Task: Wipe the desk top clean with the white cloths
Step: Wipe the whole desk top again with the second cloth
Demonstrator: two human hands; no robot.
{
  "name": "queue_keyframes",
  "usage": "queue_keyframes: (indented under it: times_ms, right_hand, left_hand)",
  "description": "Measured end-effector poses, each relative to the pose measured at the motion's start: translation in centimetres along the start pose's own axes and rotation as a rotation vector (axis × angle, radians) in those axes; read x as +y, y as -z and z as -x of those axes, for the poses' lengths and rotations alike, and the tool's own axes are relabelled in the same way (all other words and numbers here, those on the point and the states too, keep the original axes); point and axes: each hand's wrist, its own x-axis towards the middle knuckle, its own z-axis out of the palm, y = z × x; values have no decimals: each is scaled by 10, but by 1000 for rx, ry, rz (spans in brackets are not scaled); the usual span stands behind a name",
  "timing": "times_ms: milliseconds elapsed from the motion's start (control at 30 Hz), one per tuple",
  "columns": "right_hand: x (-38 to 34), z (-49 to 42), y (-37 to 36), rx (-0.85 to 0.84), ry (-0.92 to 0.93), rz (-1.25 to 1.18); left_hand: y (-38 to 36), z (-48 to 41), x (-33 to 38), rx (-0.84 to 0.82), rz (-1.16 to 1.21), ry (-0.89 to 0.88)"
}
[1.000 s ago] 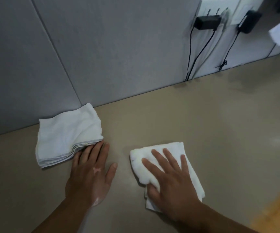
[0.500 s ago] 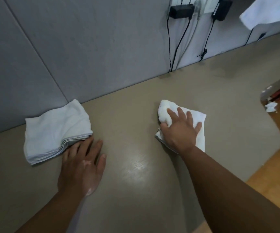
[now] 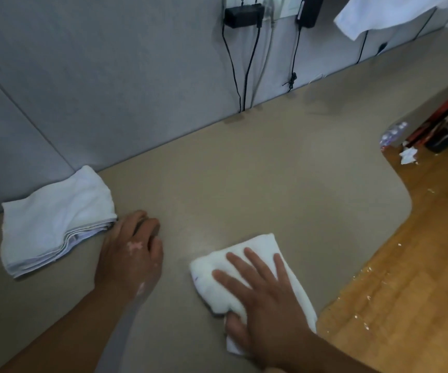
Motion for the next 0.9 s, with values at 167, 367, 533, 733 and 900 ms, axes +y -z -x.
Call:
queue_keyframes:
  times_ms: [167, 367, 533, 733, 900]
  right_hand:
    - [70, -25, 21, 20, -220, 64]
    - [145, -65, 43, 7, -563, 49]
    - [135, -81, 36, 113, -781, 59]
    - [57, -63, 16, 194, -878, 71]
    - [-44, -8, -10, 236, -601, 76]
  left_hand:
    - [-19, -12, 31, -320, -87, 131]
    - [-20, -6, 41, -388, -182, 184]
    - [-16, -8, 45, -423, -179, 201]
    - [-16, -8, 45, -444, -181, 202]
    - [-14, -9, 47, -469, -179, 210]
